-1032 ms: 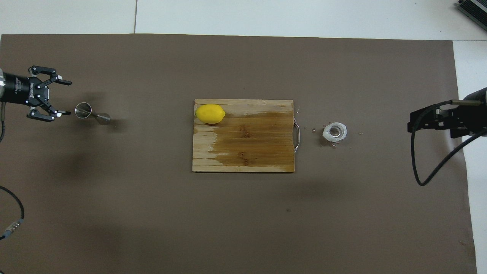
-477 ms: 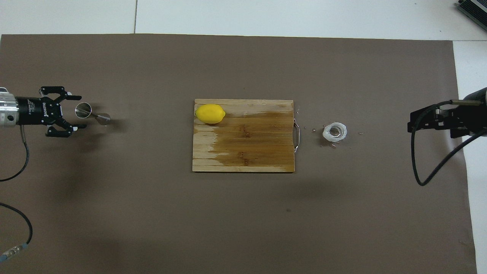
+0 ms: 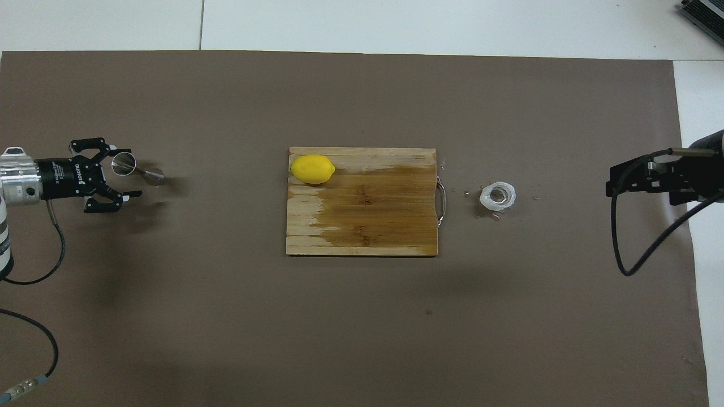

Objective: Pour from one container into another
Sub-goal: 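Close the left gripper around the small metal cup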

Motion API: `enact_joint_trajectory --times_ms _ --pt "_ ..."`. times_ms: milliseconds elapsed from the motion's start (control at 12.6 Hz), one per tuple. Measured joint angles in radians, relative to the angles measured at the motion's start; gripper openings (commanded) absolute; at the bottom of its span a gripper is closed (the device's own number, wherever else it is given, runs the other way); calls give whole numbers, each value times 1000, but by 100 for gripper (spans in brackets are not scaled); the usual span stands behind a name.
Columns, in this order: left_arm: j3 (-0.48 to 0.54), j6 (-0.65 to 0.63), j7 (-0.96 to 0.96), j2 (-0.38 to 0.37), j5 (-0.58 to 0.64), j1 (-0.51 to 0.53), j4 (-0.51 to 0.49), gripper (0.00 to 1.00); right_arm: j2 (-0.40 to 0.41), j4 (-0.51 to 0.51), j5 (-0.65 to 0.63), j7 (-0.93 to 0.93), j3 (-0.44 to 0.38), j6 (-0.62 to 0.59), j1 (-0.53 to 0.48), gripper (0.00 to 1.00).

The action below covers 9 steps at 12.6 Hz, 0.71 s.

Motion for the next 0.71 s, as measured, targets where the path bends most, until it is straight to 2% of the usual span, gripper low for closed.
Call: enact_joint_trajectory --times_ms 159,397,556,715 --pt "-2 24 37 -9 -67 0 -28 100 0 0 0 0 0 0 0 100" --pt "-4 39 50 -14 -106 -1 -42 100 0 0 0 0 0 0 0 100" --pt "-4 48 50 -15 -111 -2 -44 87 0 0 0 0 0 0 0 100" --pt "-4 53 51 -15 -129 -2 -48 63 0 0 0 0 0 0 0 100"
